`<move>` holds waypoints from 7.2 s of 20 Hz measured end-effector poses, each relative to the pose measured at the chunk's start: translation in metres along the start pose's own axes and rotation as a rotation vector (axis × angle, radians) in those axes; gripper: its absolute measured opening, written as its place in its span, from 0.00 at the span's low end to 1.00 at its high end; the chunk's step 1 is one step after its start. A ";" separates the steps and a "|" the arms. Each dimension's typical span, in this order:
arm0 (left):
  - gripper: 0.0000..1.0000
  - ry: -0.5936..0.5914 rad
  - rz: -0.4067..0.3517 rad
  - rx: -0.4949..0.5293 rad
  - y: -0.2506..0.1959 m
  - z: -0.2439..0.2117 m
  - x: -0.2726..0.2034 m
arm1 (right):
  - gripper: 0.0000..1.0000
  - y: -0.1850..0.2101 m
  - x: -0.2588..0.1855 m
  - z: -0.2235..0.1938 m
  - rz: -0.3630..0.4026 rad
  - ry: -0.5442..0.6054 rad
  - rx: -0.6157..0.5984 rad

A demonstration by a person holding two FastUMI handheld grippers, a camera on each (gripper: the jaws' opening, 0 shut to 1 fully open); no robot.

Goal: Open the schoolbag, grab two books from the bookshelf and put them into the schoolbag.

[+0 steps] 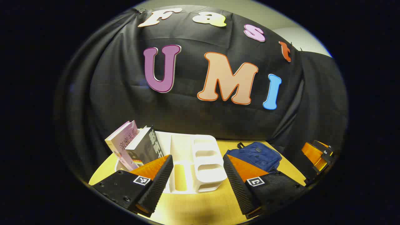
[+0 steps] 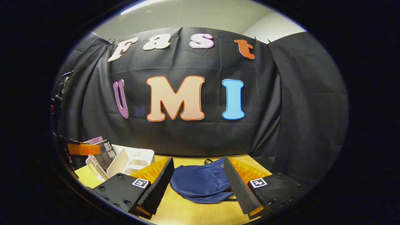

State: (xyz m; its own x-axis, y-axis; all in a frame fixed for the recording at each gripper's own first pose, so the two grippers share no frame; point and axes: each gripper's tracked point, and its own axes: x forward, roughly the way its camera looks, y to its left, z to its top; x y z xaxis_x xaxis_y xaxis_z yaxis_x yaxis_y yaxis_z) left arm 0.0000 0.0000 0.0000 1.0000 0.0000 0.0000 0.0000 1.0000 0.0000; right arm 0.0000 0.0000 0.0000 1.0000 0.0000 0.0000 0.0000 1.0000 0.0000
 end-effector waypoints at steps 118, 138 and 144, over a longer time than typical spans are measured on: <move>0.89 0.723 0.141 -0.061 0.150 -0.022 0.083 | 0.08 -0.080 0.103 -0.132 -0.027 0.220 -0.870; 0.48 1.101 0.158 -0.157 0.146 -0.068 0.137 | 0.08 -0.084 0.093 -0.131 -0.054 0.234 -0.881; 0.39 1.144 0.183 -0.132 0.147 -0.081 0.141 | 0.13 -0.082 0.093 -0.133 -0.060 0.238 -0.886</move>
State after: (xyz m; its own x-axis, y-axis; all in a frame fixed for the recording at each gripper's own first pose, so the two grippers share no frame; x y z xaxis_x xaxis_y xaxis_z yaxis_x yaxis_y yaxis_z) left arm 0.1405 0.1468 -0.0809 0.4014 0.0766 -0.9127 -0.2112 0.9774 -0.0108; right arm 0.0933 -0.0817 -0.1329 0.9719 -0.1500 -0.1816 -0.0469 0.6324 -0.7732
